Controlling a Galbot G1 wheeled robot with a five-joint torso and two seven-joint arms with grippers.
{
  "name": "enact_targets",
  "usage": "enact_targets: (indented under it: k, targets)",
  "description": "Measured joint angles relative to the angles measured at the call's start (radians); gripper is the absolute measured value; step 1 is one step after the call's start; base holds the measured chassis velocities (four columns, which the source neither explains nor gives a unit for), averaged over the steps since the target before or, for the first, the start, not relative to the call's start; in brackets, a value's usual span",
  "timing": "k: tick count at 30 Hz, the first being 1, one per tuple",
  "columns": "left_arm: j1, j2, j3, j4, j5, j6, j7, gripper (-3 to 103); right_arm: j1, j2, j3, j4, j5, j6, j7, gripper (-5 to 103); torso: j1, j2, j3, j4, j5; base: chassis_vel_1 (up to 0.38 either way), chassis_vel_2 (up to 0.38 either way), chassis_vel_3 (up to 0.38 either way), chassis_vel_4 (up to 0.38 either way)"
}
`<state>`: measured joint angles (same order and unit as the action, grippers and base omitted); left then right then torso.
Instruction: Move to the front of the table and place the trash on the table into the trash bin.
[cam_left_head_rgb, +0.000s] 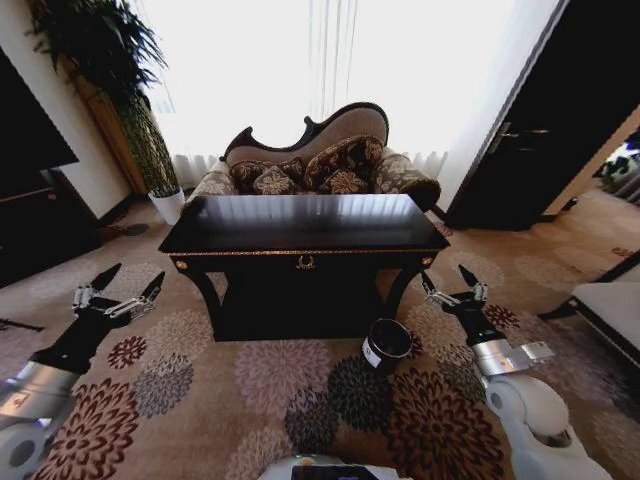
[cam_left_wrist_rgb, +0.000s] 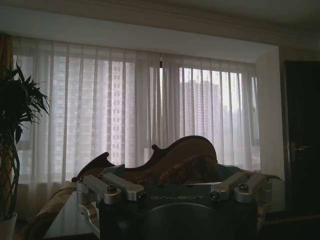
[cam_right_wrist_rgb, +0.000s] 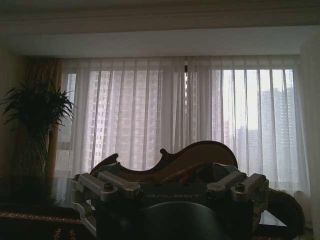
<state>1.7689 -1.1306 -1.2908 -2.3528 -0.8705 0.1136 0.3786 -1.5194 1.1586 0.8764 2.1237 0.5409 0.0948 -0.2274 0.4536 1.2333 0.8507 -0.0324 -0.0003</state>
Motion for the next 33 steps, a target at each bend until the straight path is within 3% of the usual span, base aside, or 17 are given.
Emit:
enact_targets:
  k: [33]
  targets:
    - [-0.008,-0.007,0.027,0.001,0.014,-0.006,0.003,100,0.006,0.015,-0.003,-0.018,-0.01,0.008,-0.021,100,0.0,0.0,0.0,0.0,0.0,0.202,-0.202,-0.198,0.198]
